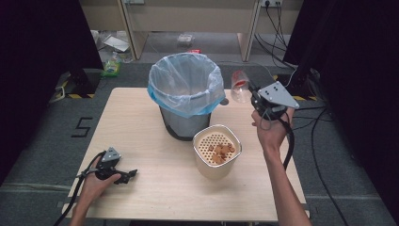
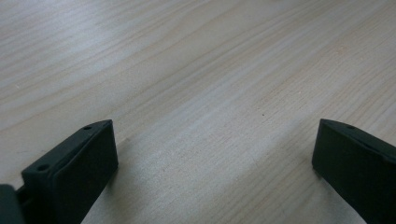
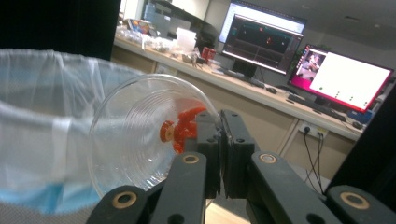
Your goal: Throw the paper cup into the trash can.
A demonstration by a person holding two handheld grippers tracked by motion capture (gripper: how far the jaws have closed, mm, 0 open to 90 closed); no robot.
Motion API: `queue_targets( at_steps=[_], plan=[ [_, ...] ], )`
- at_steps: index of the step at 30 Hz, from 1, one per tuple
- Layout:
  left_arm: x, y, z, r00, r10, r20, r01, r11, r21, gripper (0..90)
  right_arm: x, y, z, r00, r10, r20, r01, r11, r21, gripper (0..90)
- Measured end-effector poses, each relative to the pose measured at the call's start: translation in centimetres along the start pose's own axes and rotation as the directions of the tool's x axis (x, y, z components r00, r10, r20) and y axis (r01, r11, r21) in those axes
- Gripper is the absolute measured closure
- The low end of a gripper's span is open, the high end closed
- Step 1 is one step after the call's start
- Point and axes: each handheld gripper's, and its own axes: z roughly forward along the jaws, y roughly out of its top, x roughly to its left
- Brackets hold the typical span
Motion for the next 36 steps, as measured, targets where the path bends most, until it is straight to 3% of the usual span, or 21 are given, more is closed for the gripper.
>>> queue_targets(
  at_steps=[9,10,14,18,26,31,33,36],
  plan=[
    [0.0,0.0,0.0,1.0,0.0,0.0,0.0,1.0,-0.001,0.0,0.0,4.0,1.0,0.9997,-0.025,-0.006,0.025,0.999,-0.028,87.8],
    [0.0,0.0,0.0,1.0,0.0,0.0,0.0,1.0,-0.001,0.0,0.2,5.0,1.6,0.9993,-0.013,-0.035,0.012,1.0,-0.028,87.8],
    [0.0,0.0,0.0,1.0,0.0,0.0,0.0,1.0,-0.001,0.0,0.8,5.9,2.8,0.9977,-0.009,-0.068,0.008,1.0,-0.014,87.8],
    [0.0,0.0,0.0,1.0,0.0,0.0,0.0,1.0,-0.002,0.0,2.7,7.0,5.5,0.992,-0.027,-0.123,0.03,0.999,0.023,87.7],
    [0.0,0.0,0.0,1.0,0.0,0.0,0.0,1.0,-0.002,0.0,5.6,7.6,9.1,0.9816,-0.052,-0.184,0.067,0.995,0.074,87.5],
    [0.0,0.0,0.0,1.0,0.0,0.0,0.0,1.0,-0.002,0.0,7.1,7.0,11.4,0.9671,-0.019,-0.254,0.055,0.989,0.136,81.9],
    [0.0,0.0,0.0,1.0,0.0,0.0,0.0,1.0,-0.002,0.0,7.3,6.9,11.7,0.9708,-0.017,-0.239,0.054,0.987,0.149,77.8],
    [0.0,0.0,0.0,1.0,0.0,0.0,0.0,1.0,-0.001,0.0,7.2,6.9,11.6,0.9697,-0.008,-0.244,0.043,0.99,0.137,75.2]
  ],
)
